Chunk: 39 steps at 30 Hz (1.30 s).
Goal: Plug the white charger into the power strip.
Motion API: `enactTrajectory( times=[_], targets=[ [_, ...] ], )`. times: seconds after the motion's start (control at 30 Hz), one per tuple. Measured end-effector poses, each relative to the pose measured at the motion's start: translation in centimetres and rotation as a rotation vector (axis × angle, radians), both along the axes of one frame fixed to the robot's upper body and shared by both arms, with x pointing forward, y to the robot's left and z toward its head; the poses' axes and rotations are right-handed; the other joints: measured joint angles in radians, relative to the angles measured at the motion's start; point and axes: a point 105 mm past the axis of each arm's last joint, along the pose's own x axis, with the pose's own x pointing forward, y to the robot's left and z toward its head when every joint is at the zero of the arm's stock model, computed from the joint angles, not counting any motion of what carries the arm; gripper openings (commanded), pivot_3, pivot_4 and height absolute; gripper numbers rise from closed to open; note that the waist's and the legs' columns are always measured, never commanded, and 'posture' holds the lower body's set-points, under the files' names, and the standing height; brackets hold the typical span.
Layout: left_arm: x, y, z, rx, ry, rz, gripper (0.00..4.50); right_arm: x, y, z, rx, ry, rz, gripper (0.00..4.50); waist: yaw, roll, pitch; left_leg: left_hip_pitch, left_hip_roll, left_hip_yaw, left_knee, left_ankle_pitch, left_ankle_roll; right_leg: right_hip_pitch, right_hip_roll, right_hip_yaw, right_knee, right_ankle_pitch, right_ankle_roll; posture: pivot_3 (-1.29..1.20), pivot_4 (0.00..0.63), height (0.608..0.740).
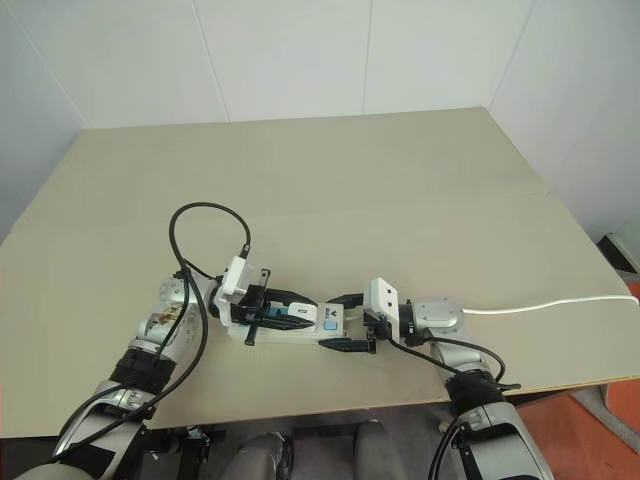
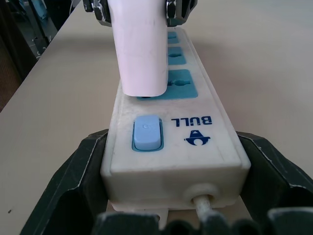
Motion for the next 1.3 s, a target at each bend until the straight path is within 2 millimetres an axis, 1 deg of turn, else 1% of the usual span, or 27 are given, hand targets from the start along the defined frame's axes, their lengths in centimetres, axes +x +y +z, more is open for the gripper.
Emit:
enactTrajectory(
  times=[0.23,0.57,0.73,0.97,1.17,1.3],
  targets=[
    [-0.05,0.56,-0.08,0.016,-0.02,0.005,1.03,0.11,0.14,-0.06,-0.003,0.004,0.001,3.42,-0.001,0.0,-0.001,0.002,0.002,0.0,0.0,0.0,0.0,0.001,0.002,0.0,0.0,0.001,-0.001,0.0,0.15,0.74],
    [-0.08,0.62,-0.13,0.028,-0.043,-0.009,1.03,0.14,0.21,-0.12,-0.004,0.006,0.0,3.42,0.0,0.0,-0.001,0.004,0.004,0.0,-0.001,0.0,0.0,0.003,0.004,0.0,0.0,0.001,-0.002,0.0,0.15,0.74],
    [-0.05,0.45,-0.33,0.035,-0.039,-0.006,1.03,0.2,0.13,-0.34,-0.008,0.017,-0.001,3.42,0.001,0.0,-0.001,0.012,0.004,0.0,-0.003,0.0,0.0,0.013,0.004,0.0,-0.005,0.001,-0.001,0.0,0.15,0.74],
    [-0.19,0.54,-0.51,0.037,-0.028,0.037,1.03,0.32,0.17,-0.5,-0.014,0.021,0.007,3.42,0.0,0.001,-0.001,0.012,0.006,0.0,-0.003,-0.001,0.0,0.014,0.006,0.0,-0.006,0.002,-0.001,0.0,0.15,0.74],
    [-0.45,0.87,-0.84,0.049,-0.018,0.066,1.03,0.4,0.51,-0.51,-0.014,0.018,0.018,3.42,0.0,0.001,-0.002,0.013,0.014,0.001,-0.003,-0.002,-0.003,0.014,0.014,0.0,-0.009,0.005,-0.005,0.0,0.15,0.74],
    [-0.38,0.79,-0.87,0.059,-0.006,0.065,1.03,0.42,0.52,-0.55,-0.016,0.021,0.022,3.42,0.001,0.002,-0.003,0.013,0.015,0.002,-0.003,-0.003,-0.003,0.014,0.016,0.0,-0.01,0.005,-0.006,0.0,0.15,0.74]
  ],
)
